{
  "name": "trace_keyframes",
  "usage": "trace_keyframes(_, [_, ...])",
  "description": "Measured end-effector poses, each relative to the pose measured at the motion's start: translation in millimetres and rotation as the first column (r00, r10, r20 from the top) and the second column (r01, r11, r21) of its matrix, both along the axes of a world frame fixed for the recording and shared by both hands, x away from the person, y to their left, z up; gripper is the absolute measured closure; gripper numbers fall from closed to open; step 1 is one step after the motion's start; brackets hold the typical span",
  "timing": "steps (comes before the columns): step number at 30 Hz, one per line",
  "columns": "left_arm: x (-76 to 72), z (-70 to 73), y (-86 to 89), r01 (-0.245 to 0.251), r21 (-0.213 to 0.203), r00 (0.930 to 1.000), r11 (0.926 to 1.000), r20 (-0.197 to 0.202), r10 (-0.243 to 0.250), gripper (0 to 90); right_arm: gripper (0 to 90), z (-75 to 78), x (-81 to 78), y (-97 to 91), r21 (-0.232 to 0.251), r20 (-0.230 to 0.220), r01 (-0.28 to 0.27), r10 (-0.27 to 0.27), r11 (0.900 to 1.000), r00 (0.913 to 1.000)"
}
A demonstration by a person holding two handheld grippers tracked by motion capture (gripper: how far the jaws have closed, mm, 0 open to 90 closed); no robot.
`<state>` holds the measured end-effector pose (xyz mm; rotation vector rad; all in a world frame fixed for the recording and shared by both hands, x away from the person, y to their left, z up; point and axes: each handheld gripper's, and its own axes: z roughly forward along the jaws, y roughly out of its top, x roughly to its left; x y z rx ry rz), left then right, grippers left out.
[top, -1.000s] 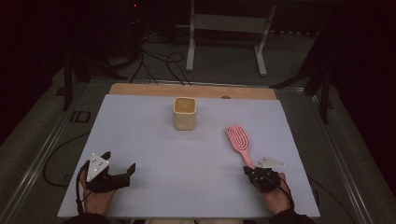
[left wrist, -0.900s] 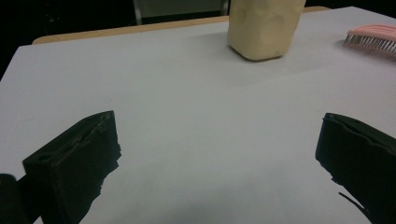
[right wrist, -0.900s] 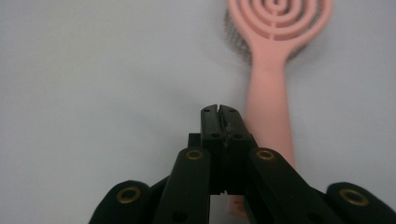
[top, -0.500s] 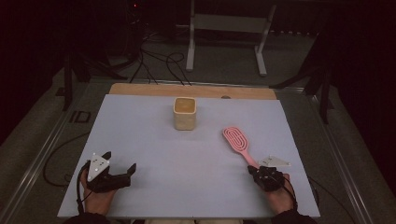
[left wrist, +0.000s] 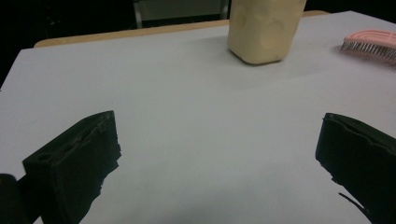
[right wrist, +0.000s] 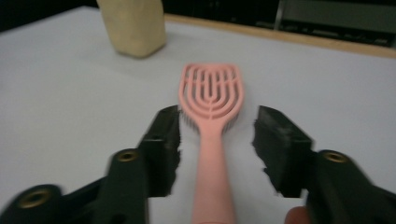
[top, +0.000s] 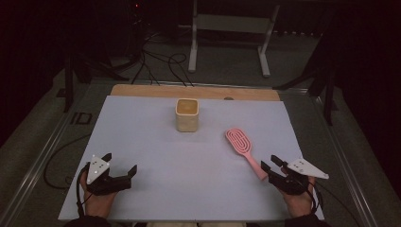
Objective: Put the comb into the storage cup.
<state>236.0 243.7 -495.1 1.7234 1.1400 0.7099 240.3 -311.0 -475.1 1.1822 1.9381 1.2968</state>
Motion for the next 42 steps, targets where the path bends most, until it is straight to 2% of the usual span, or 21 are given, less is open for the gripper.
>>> trace_keyframes(2, [-0.8,0.9,0.6,0.003,-0.005,1.0000,1.0000,0.006,-0.003,0.3,37.4,1.6,-2.1,-5.8,0.036,0.017,0.006,-0.007,0.9993,0.9998])
trace_keyframes(4, [-1.8,2.2,1.2,0.010,-0.011,0.9998,0.9999,0.015,-0.010,0.3,25.5,2.8,-4.0,-9.7,0.050,0.043,0.036,-0.038,0.9981,0.9984])
trace_keyframes(5, [-2.7,3.4,1.5,0.013,-0.018,0.9996,0.9998,0.023,-0.013,0.3,11.3,3.6,-5.8,-12.7,0.071,0.055,0.052,-0.056,0.9961,0.9969])
trace_keyframes(6, [-3.3,4.1,1.7,0.018,-0.021,0.9994,0.9996,0.031,-0.017,0.3,9.6,3.7,-6.6,-13.8,0.067,0.056,0.050,-0.054,0.9965,0.9970])
trace_keyframes(10, [-9.4,9.5,0.7,0.049,-0.046,0.9951,0.9978,0.089,-0.044,0.3,9.1,1.1,-8.8,-16.1,0.071,0.069,0.045,-0.050,0.9964,0.9964])
trace_keyframes(13, [-12.4,11.7,-2.2,0.076,-0.043,0.9917,0.9962,0.108,-0.071,0.3,9.1,-0.9,-8.6,-15.9,0.076,0.066,0.047,-0.052,0.9960,0.9965])
trace_keyframes(17, [-12.5,11.5,-5.7,0.091,-0.034,0.9904,0.9953,0.107,-0.087,0.3,8.8,-2.3,-8.6,-14.0,0.080,0.066,0.042,-0.047,0.9959,0.9967])
trace_keyframes(19, [-11.3,9.8,-8.2,0.096,-0.025,0.9912,0.9951,0.095,-0.093,0.3,8.8,-2.4,-7.8,-14.8,0.093,0.058,0.030,-0.036,0.9952,0.9976])
trace_keyframes(21, [-10.7,9.0,-9.3,0.097,-0.020,0.9912,0.9950,0.092,-0.095,0.3,8.2,-1.9,-6.4,-16.6,0.118,0.036,0.027,-0.032,0.9926,0.9988])
trace_keyframes(22, [-10.4,8.6,-9.5,0.096,-0.017,0.9916,0.9952,0.088,-0.094,0.3,8.2,-1.9,-6.4,-16.6,0.118,0.036,0.027,-0.032,0.9926,0.9988])
trace_keyframes(25, [-8.6,6.1,-9.6,0.086,-0.016,0.9935,0.9961,0.076,-0.085,0.3,7.6,-1.4,-4.2,-16.5,0.134,-0.002,0.020,-0.020,0.9908,0.9998])
trace_keyframes(31, [-7.8,3.6,-10.5,0.073,-0.014,0.9953,0.9973,0.066,-0.072,0.3,7.5,5.3,-2.4,-12.1,0.092,-0.040,0.041,-0.037,0.9949,0.9985])
trace_keyframes(35, [-6.8,1.2,-9.3,0.065,-0.014,0.9966,0.9978,0.051,-0.064,0.3,7.5,10.9,1.3,-8.3,0.054,-0.081,0.043,-0.038,0.9976,0.9959])
trace_keyframes(38, [-6.7,0.7,-9.1,0.062,-0.015,0.9969,0.9980,0.050,-0.061,0.3,7.9,14.3,4.9,-3.7,0.028,-0.112,0.017,-0.014,0.9995,0.9936])
trace_keyframes(42, [-6.7,0.5,-8.7,0.059,-0.015,0.9971,0.9981,0.048,-0.058,0.3,8.0,16.2,9.7,1.4,-0.010,-0.141,0.008,-0.010,0.9999,0.9899])
